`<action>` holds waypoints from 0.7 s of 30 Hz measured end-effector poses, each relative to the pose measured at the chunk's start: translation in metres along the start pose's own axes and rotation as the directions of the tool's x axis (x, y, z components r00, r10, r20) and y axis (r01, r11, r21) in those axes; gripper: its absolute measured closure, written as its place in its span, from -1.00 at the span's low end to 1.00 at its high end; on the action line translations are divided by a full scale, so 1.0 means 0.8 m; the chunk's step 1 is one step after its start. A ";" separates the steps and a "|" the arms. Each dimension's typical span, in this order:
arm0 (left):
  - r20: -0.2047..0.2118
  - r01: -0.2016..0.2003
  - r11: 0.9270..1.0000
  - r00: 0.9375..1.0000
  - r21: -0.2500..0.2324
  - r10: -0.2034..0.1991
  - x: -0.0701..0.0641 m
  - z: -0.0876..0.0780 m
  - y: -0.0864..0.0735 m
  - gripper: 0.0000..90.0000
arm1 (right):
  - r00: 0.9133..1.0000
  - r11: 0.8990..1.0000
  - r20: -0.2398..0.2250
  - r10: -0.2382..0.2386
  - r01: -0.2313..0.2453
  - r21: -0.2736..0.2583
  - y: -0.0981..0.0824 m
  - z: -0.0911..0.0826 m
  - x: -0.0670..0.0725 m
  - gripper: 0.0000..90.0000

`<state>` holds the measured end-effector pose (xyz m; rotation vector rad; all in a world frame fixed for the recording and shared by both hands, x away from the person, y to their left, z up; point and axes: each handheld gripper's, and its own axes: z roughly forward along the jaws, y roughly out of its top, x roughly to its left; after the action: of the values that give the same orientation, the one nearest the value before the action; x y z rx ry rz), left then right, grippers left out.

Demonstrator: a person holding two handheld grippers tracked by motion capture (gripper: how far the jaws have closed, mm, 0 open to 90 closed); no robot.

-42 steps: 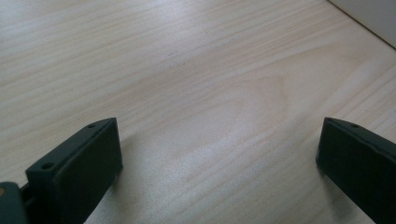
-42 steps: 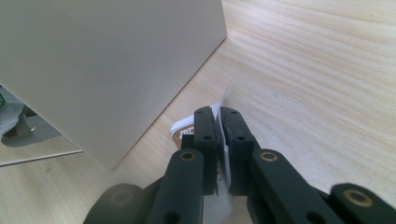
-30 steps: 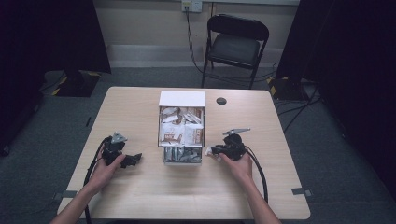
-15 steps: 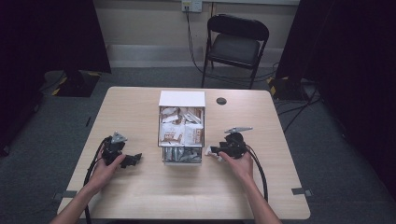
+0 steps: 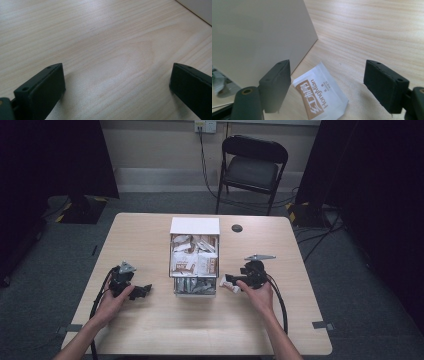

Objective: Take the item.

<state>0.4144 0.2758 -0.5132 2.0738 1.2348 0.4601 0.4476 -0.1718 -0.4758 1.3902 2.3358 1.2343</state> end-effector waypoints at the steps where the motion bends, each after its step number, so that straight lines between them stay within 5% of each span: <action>1: 0.000 -0.001 1.000 1.000 0.000 0.001 0.000 0.000 0.000 -1.00 | 1.000 1.000 -0.001 0.002 -0.002 -0.001 0.001 -0.003 0.001 -0.55; 15: 0.000 0.000 1.000 1.000 0.000 0.000 0.000 0.000 0.000 -1.00 | 1.000 0.998 -0.008 -0.023 0.023 -0.051 -0.001 -0.053 0.017 -0.61; 19: 0.000 -0.001 1.000 1.000 0.000 0.001 0.000 0.000 0.000 -1.00 | 0.995 0.999 0.095 -0.023 0.028 -0.044 -0.002 -0.070 0.018 -0.64; 21: 0.000 0.000 1.000 1.000 0.000 0.000 0.000 0.000 0.000 -1.00 | 0.995 0.999 0.097 -0.017 0.021 -0.042 -0.004 -0.079 0.016 -0.63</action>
<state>0.4144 0.2758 -0.5132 2.0737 1.2345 0.4602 0.4065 -0.1983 -0.4335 1.3786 2.2397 1.1776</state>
